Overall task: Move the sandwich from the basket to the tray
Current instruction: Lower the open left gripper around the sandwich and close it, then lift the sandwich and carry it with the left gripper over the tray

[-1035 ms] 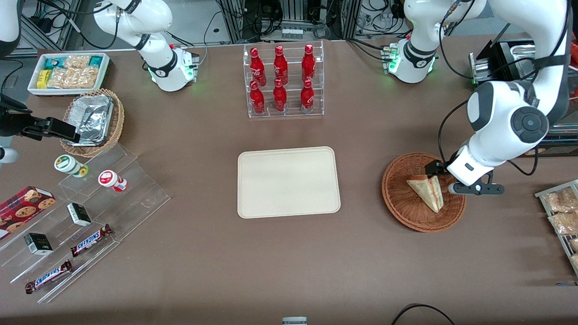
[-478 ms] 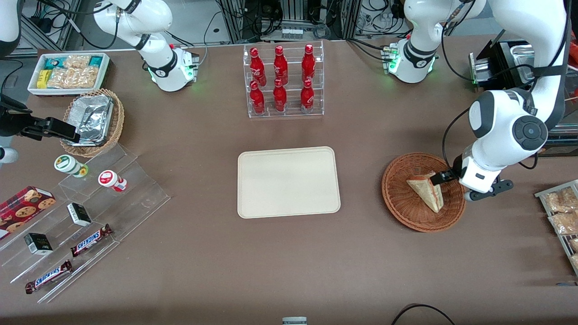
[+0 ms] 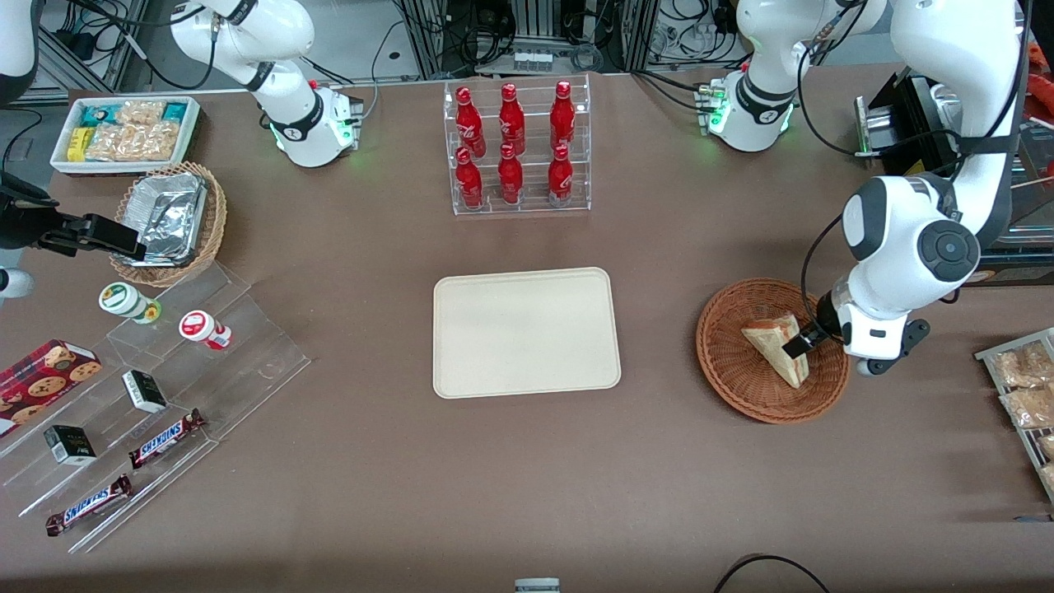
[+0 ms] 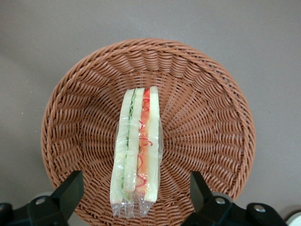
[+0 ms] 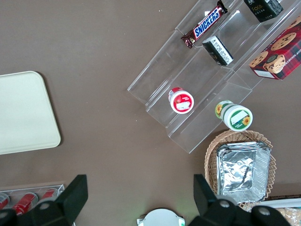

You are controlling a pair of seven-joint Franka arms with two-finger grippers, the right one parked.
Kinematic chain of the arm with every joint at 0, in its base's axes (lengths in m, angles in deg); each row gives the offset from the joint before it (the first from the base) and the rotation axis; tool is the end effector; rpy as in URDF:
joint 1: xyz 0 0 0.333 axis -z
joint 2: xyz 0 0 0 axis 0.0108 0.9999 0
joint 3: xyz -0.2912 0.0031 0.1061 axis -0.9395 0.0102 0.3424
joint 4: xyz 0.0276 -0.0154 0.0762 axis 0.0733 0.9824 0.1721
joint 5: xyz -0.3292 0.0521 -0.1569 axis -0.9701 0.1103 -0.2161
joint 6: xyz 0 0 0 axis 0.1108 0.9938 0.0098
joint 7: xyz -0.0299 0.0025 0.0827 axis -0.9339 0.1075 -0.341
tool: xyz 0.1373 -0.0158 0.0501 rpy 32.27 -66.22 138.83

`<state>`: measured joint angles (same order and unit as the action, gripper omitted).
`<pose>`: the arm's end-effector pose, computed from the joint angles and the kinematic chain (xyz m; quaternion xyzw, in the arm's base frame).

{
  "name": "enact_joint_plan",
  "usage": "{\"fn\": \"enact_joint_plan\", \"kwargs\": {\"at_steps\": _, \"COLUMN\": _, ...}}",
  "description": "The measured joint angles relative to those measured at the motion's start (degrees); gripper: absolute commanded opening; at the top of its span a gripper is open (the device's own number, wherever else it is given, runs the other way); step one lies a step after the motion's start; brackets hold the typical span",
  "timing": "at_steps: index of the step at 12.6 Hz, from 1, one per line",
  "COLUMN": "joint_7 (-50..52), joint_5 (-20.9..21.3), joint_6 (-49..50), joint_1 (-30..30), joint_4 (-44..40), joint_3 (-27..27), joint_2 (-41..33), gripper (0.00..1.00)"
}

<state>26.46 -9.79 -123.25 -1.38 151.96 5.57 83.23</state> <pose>0.5554 -0.0408 0.2870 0.9500 0.3117 -0.0160 0.0057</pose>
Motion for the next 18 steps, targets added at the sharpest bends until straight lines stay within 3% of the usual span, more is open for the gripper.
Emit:
{"fn": "enact_joint_plan", "kwargs": {"at_steps": 5, "joint_7": 1.8, "joint_5": 0.0, "joint_6": -1.52, "joint_1": 0.77, "joint_4": 0.16, "joint_3": -0.42, "joint_2": 2.69, "gripper": 1.0}}
{"fn": "enact_joint_plan", "kwargs": {"at_steps": 10, "joint_7": 2.37, "joint_5": 0.0, "joint_6": -9.33, "joint_1": 0.88, "joint_4": 4.81, "joint_3": -0.45, "joint_2": 3.97, "gripper": 0.97}}
{"fn": "enact_joint_plan", "kwargs": {"at_steps": 11, "joint_7": 2.43, "joint_5": 0.0, "joint_6": -9.78, "joint_1": 0.88, "joint_4": 5.46, "joint_3": -0.42, "joint_2": 4.07, "gripper": 0.62}}
{"fn": "enact_joint_plan", "kwargs": {"at_steps": 12, "joint_7": 2.48, "joint_5": 0.0, "joint_6": -9.95, "joint_1": 0.87, "joint_4": 5.72, "joint_3": -0.39, "joint_2": 4.21, "gripper": 0.19}}
{"fn": "enact_joint_plan", "kwargs": {"at_steps": 13, "joint_7": 2.66, "joint_5": 0.0, "joint_6": -9.97, "joint_1": 0.87, "joint_4": 5.81, "joint_3": -0.38, "joint_2": 4.27, "gripper": 0.0}}
{"fn": "enact_joint_plan", "kwargs": {"at_steps": 18, "joint_7": 2.87, "joint_5": 0.14, "joint_6": -9.04, "joint_1": 0.92, "joint_4": 5.6, "joint_3": -0.41, "joint_2": 3.9, "gripper": 0.0}}
